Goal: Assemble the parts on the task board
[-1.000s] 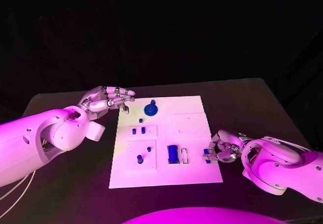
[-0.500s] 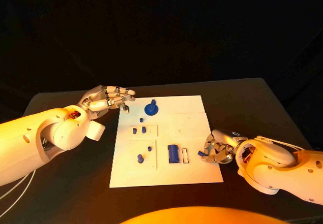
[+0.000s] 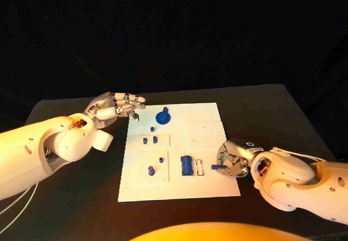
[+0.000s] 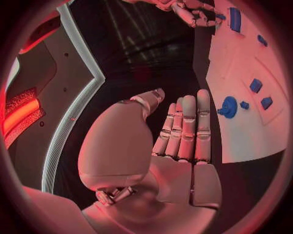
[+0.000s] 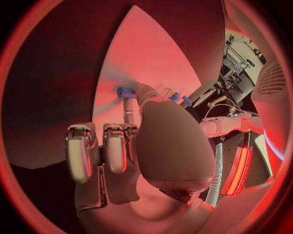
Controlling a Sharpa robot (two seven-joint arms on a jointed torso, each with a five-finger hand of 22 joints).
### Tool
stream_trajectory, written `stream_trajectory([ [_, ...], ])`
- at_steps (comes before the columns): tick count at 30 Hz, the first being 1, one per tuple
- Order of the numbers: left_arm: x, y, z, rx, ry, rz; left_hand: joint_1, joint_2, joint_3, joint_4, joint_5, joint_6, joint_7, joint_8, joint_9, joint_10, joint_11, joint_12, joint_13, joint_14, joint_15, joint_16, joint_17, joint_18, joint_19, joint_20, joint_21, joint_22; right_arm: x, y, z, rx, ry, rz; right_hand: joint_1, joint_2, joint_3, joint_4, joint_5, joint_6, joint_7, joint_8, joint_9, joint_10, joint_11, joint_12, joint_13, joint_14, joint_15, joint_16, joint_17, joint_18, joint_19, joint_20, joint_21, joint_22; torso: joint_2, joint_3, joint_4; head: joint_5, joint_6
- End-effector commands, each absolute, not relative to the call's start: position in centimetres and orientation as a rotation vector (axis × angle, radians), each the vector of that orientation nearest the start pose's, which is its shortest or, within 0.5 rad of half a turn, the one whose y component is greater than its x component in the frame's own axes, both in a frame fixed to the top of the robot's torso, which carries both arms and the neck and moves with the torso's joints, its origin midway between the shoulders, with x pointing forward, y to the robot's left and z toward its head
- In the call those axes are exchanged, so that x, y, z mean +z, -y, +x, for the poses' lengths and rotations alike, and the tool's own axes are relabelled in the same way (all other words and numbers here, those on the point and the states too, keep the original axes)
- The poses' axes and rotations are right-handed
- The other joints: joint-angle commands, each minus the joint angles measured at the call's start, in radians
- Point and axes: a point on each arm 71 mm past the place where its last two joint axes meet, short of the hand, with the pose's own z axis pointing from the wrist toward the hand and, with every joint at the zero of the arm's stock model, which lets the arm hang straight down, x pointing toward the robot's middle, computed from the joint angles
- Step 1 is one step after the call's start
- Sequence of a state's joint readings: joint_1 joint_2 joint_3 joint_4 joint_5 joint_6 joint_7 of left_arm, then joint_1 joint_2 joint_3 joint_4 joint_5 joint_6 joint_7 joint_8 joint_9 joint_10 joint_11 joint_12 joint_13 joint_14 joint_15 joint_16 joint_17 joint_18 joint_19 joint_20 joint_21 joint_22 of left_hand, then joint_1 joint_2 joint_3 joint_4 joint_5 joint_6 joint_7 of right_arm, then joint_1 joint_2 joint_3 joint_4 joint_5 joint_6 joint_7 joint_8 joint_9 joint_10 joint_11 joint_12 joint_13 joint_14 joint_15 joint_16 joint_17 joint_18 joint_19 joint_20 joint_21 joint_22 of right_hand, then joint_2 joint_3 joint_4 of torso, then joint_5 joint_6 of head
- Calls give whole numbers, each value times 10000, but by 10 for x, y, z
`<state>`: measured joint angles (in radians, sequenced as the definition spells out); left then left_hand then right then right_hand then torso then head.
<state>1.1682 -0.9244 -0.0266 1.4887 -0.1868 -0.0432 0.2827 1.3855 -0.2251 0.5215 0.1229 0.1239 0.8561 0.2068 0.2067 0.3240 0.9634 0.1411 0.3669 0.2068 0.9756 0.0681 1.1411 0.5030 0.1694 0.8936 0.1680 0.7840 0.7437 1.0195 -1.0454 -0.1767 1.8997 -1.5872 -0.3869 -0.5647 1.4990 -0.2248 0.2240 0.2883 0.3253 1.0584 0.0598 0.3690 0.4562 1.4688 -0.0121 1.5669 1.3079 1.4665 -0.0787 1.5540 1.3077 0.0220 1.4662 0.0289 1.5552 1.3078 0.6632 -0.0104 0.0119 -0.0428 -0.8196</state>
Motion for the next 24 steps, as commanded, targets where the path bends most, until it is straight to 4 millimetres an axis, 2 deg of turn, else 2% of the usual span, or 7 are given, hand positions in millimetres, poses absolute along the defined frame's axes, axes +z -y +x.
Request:
stream_trajectory([
  [1, -195, -241, 481, -15842, -16852, -9511, -34, 64, 19, 61, -9, -73, 13, -60, -15, -63, 9, 39, -4, -8, 45, -50, -14, 139, 94, 8, -46, -15, -278, 214, 348, 3788, -19918, 681, -33, 154, 200, -74, 7, 117, -6, 57, 45, 1020, -35, 39, 2629, 968, 3, 41, 2293, -210, 1033, -11, 109, 2608, 0, 4, 1, -25, -89],
  [7, -195, -240, 480, -15864, -16931, -9528, -32, 68, 19, 65, -8, -73, 13, -60, -16, -65, 9, 40, -5, -8, 44, -50, -14, 139, 96, 8, -49, -17, -271, 211, 348, 4592, -19624, 1670, -146, 220, 360, -40, -7, 183, -47, 73, 54, 1020, -66, 39, 2629, 981, -21, 63, 2349, -220, 1046, -26, 156, 2630, 3, 1, 6, -6, -95],
  [12, -195, -240, 480, -15856, -16936, -9532, -32, 68, 19, 65, -8, -73, 13, -60, -16, -65, 9, 40, -5, -8, 44, -50, -14, 139, 96, 8, -49, -17, -266, 209, 347, 5695, -19342, 3377, -358, 263, 482, -10, -21, 186, -68, 73, 66, 1020, -85, 39, 2629, 982, -39, 65, 2354, -220, 1046, -42, 156, 2630, 2, -3, -11, -14, -112],
  [18, -195, -240, 480, -15868, -16952, -9515, -30, 75, 20, 71, -6, -76, 14, -61, -16, -70, 10, 42, -6, -7, 44, -49, -14, 140, 99, 8, -53, -20, -269, 204, 346, 6364, -19707, 4972, -691, 264, 553, 2, -36, 162, -71, 74, 89, 1020, -90, 39, 2629, 985, -45, 70, 2368, -220, 1046, -52, 156, 2630, 0, -6, -3, -27, -127],
  [24, -195, -240, 480, -15851, -16954, -9514, -64, 125, 22, 130, 1, -82, 19, -63, -19, -83, 15, 51, -8, -6, 50, -46, -16, 139, 110, 12, -71, -34, -275, 196, 347, 6668, -20062, 5655, -1173, 213, 590, 7, -48, 142, -69, 98, 137, 1020, -89, 39, 2629, 985, -46, 70, 2370, -220, 1046, -56, 156, 2630, 7, 6, -5, -19, -137],
])
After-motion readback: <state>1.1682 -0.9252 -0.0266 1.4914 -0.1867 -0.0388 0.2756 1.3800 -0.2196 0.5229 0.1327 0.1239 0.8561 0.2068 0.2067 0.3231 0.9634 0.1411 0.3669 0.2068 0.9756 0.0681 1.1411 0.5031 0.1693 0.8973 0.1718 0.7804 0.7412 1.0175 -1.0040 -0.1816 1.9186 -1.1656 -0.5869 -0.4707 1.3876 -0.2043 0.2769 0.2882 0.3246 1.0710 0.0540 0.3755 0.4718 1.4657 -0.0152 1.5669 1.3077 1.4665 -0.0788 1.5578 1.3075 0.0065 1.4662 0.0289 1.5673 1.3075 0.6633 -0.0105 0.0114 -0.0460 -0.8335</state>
